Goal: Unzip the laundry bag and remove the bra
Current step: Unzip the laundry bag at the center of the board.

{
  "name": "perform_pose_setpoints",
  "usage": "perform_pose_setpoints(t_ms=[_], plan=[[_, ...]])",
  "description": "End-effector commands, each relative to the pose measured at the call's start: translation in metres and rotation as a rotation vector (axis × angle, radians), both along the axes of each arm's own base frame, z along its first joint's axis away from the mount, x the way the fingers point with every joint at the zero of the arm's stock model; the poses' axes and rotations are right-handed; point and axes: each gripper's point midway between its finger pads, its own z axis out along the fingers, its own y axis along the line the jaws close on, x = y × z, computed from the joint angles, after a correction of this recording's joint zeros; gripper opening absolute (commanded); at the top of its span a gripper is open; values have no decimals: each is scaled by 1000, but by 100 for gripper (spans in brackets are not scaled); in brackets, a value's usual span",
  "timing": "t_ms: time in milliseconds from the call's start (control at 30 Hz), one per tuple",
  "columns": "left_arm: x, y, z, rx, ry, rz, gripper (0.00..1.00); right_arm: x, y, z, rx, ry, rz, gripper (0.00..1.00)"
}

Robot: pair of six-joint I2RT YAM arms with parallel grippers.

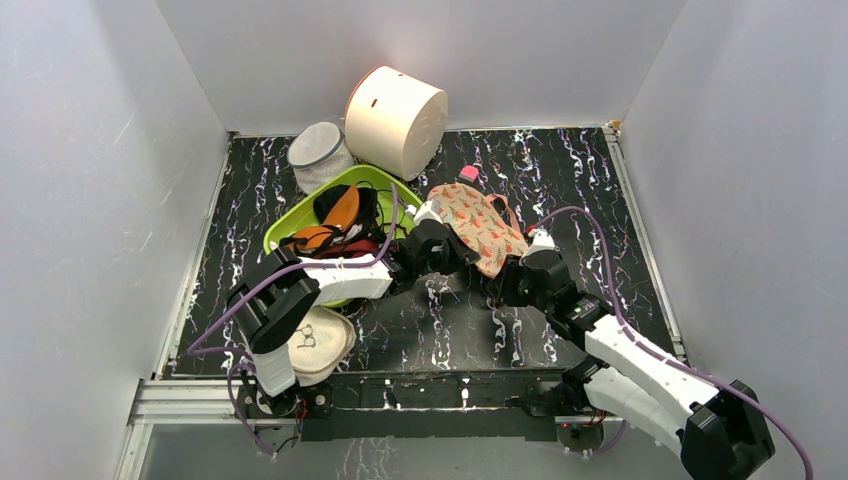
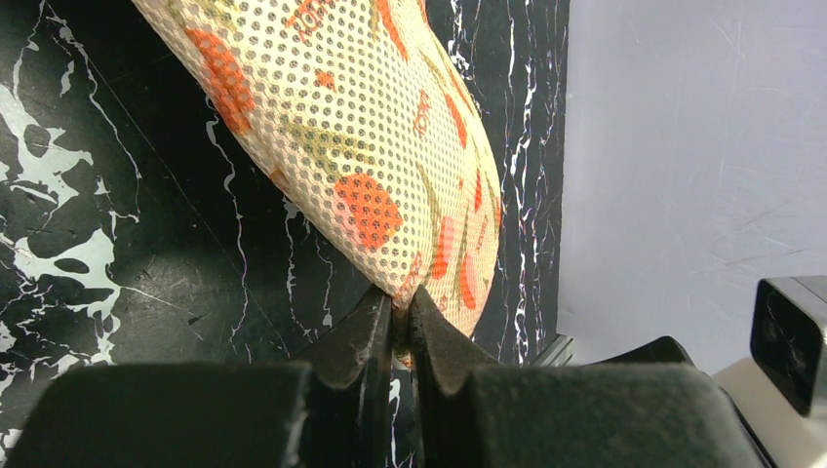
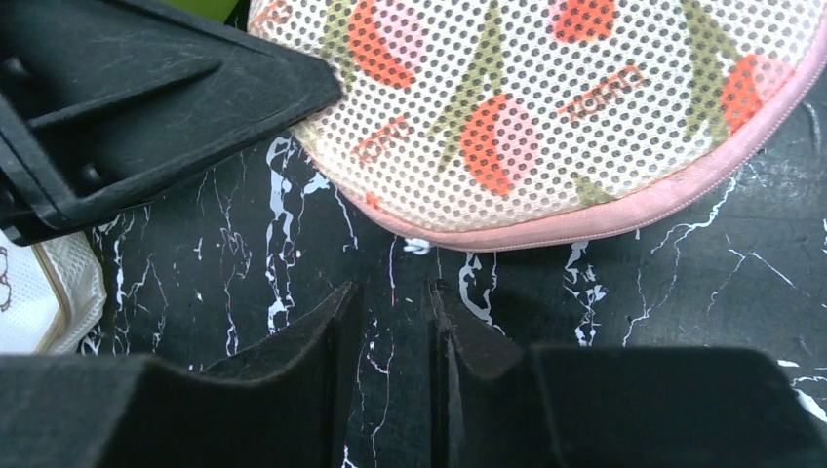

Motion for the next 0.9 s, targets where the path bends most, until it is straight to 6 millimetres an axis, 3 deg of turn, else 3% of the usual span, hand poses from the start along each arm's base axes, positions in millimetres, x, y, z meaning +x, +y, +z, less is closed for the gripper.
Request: perform_pose_setpoints(t_ms=[0, 267, 567, 867], plan=[[3, -3, 29, -64, -29, -2, 0, 12, 6, 24, -15, -53, -36, 29], [0, 0, 27, -62, -22, -3, 0, 24, 5, 19, -169, -60, -118, 31], [-1, 1, 31, -64, -23, -3, 0, 30, 12, 16, -220, -78, -151, 33], [-1, -1, 32, -70, -25, -7, 0, 37, 6, 19, -263, -102, -225, 32]])
